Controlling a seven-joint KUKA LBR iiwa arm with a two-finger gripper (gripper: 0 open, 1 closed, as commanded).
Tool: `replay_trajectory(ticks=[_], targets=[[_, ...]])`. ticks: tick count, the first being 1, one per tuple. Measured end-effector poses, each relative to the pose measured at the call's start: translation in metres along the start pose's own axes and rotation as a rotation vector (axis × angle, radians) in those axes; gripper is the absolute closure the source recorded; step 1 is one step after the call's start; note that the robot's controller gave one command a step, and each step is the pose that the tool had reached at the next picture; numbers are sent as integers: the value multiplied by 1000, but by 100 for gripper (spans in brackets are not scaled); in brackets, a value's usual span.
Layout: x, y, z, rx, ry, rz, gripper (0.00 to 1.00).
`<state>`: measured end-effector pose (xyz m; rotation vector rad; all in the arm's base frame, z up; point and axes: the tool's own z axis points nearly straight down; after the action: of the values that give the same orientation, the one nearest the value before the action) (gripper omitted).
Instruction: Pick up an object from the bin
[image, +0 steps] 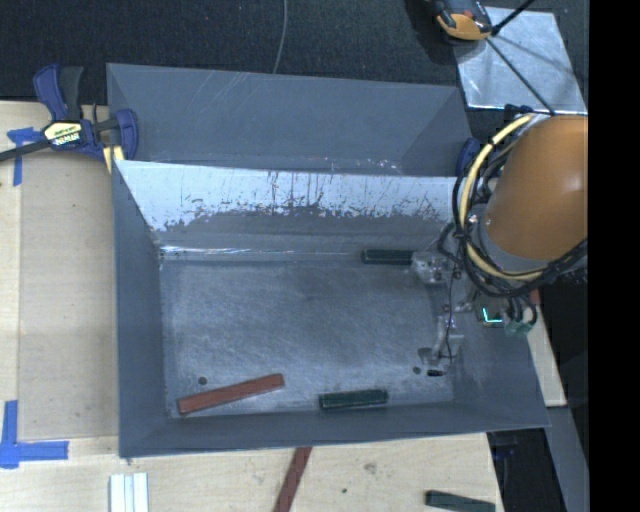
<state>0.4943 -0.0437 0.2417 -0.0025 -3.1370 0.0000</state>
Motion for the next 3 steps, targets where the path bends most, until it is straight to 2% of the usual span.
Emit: replay_trajectory(ticks=[1, 2, 3], targets=[[-2, 0, -4, 1, -8, -1, 0], [4, -1, 39, 1, -14, 6, 0], [-1, 25, 58, 0, -5, 29, 0]])
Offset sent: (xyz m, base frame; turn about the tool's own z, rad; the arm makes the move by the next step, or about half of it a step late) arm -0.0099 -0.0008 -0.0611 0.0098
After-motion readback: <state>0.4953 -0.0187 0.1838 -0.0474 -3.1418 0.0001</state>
